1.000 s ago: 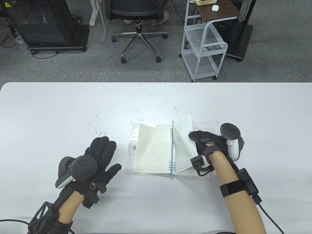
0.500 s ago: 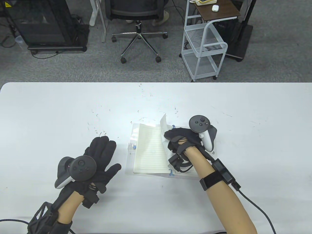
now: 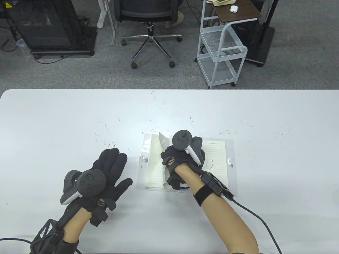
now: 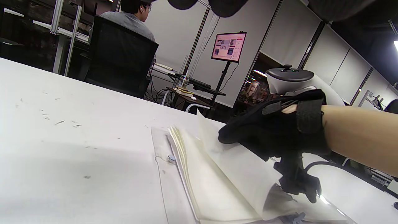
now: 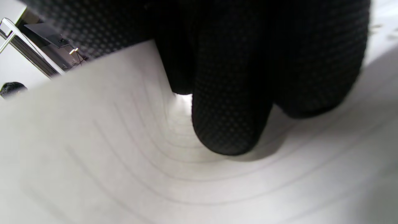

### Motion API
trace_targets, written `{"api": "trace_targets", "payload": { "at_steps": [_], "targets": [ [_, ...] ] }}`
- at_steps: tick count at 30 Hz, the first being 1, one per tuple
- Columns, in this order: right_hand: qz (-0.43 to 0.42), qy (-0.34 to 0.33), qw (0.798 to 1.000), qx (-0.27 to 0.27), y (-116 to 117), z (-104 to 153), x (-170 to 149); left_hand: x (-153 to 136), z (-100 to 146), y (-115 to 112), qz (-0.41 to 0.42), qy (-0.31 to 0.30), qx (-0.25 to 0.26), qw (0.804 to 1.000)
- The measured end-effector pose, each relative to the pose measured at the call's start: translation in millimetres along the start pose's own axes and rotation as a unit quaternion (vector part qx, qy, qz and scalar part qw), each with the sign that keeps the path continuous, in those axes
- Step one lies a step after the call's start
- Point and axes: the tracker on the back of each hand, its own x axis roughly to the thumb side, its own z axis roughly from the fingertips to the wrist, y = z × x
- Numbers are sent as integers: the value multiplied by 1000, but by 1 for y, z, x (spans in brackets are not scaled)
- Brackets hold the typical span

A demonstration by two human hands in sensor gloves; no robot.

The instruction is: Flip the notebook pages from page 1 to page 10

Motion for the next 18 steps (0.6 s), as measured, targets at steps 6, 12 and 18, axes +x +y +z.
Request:
{"api": "trace_targets", "payload": {
  "at_steps": [6, 12, 18],
  "targets": [
    [-3, -3, 1000, 20, 7, -4, 5, 0, 0, 0, -1, 1, -2, 1000],
    [-21, -15, 998, 49, 10, -5, 3, 1, -1, -1, -1, 3, -5, 1000],
    [-70, -37, 995, 53, -3, 4, -5, 1, -1, -1, -2, 3, -5, 1000]
  ]
}}
